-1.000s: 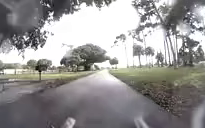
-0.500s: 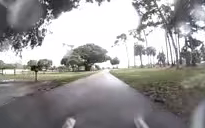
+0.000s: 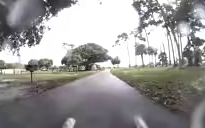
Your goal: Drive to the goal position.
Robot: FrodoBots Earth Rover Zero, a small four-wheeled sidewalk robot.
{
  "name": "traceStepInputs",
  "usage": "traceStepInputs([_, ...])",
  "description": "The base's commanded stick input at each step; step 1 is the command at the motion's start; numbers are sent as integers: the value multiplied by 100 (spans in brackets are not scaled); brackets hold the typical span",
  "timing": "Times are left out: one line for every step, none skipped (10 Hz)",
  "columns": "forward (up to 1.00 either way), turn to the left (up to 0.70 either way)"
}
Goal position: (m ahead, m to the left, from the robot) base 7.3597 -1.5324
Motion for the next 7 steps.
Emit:
traceStepInputs([85, 0])
traceStepInputs([85, 0])
traceStepInputs([85, 0])
traceStepInputs([85, 0])
traceStepInputs([85, 0])
traceStepInputs([85, 0])
traceStepInputs([85, 0])
